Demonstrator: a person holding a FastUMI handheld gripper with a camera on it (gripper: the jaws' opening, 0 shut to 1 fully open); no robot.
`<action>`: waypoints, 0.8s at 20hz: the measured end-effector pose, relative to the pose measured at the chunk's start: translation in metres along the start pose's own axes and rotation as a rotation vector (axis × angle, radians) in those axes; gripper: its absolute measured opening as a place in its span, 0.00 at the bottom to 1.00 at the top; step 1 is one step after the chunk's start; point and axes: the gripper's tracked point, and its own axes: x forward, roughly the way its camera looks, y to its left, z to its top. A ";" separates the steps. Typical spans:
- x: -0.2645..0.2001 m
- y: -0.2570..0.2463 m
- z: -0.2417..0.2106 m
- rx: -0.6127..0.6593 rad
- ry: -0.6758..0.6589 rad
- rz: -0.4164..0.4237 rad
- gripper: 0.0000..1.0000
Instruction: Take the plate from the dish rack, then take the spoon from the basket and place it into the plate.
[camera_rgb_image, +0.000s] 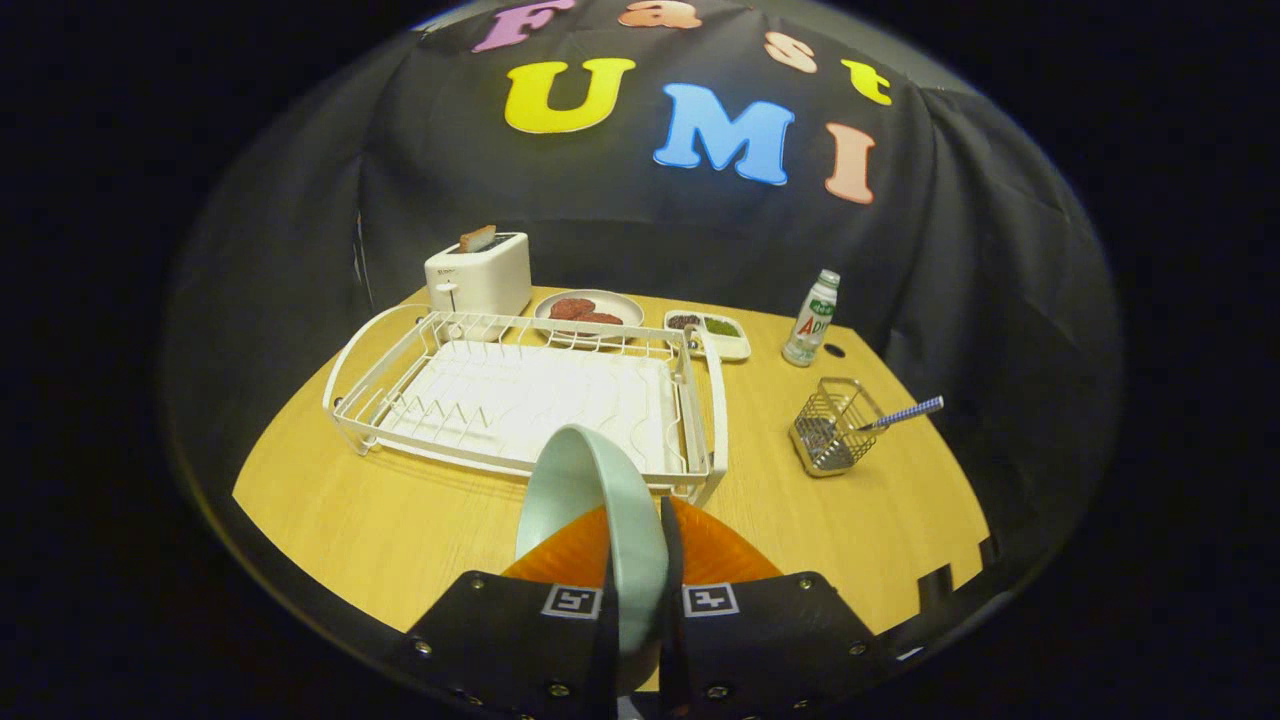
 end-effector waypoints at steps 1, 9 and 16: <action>0.004 -0.005 -0.007 0.031 0.018 0.008 0.15; 0.028 -0.017 -0.033 0.277 0.044 0.158 0.19; 0.050 -0.029 -0.076 0.341 0.111 0.167 0.31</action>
